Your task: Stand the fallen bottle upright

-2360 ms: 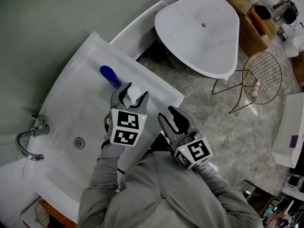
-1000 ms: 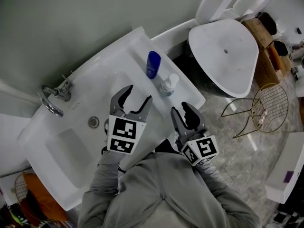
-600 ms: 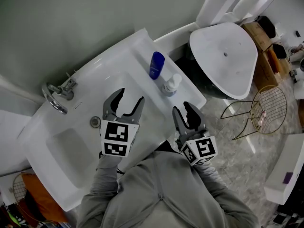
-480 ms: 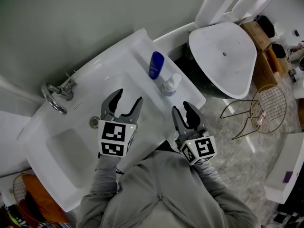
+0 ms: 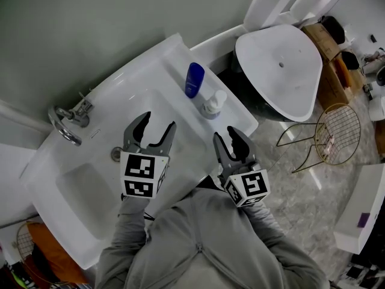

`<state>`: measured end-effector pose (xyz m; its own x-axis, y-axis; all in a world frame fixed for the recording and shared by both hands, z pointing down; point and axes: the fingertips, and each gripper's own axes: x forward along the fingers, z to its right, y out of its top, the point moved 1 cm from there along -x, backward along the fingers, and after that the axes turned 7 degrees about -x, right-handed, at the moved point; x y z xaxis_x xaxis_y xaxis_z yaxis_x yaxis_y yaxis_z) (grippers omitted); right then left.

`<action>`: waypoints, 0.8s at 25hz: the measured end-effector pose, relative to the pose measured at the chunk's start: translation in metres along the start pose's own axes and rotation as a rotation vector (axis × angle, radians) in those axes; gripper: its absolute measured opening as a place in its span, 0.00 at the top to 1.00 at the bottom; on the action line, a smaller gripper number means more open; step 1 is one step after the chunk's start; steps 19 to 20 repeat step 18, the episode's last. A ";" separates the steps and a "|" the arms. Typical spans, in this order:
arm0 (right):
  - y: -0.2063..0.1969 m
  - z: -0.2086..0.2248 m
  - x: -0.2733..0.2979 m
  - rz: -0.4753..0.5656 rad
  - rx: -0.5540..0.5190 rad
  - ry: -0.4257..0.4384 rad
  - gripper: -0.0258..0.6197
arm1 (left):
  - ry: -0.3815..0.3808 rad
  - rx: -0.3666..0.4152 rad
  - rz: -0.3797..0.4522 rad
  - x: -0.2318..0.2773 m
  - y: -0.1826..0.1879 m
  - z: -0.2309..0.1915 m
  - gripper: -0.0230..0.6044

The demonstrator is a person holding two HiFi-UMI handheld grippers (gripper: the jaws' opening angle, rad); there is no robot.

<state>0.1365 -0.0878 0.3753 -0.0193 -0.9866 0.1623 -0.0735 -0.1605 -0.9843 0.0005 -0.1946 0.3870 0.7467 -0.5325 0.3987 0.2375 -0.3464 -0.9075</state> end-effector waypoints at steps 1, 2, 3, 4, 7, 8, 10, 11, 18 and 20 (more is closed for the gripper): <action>0.000 0.000 0.000 0.000 -0.001 0.000 0.72 | 0.000 0.000 0.000 0.000 0.000 0.000 0.50; 0.000 0.001 0.000 0.000 -0.002 -0.001 0.72 | 0.000 0.001 0.000 0.000 0.000 0.001 0.50; 0.000 0.001 0.000 0.000 -0.002 -0.001 0.72 | 0.000 0.001 0.000 0.000 0.000 0.000 0.50; 0.000 0.002 0.000 0.000 -0.003 -0.003 0.72 | 0.001 0.002 0.000 0.000 -0.001 0.000 0.50; -0.001 0.003 -0.001 -0.002 -0.004 -0.006 0.72 | 0.003 0.003 -0.003 0.000 -0.001 0.000 0.50; -0.001 0.003 -0.001 -0.003 -0.006 -0.007 0.72 | 0.003 0.003 -0.003 0.000 -0.001 0.000 0.50; -0.001 0.003 0.000 -0.003 -0.007 -0.007 0.72 | 0.004 0.003 -0.003 -0.001 -0.001 -0.001 0.50; -0.001 0.003 -0.001 -0.003 -0.007 -0.007 0.72 | 0.004 0.002 -0.004 -0.001 -0.001 -0.001 0.50; -0.003 0.003 0.000 -0.006 -0.009 -0.009 0.72 | 0.006 -0.003 -0.008 -0.002 -0.005 -0.001 0.50; -0.003 0.003 0.000 -0.006 -0.009 -0.009 0.72 | 0.006 -0.003 -0.008 -0.002 -0.005 -0.001 0.50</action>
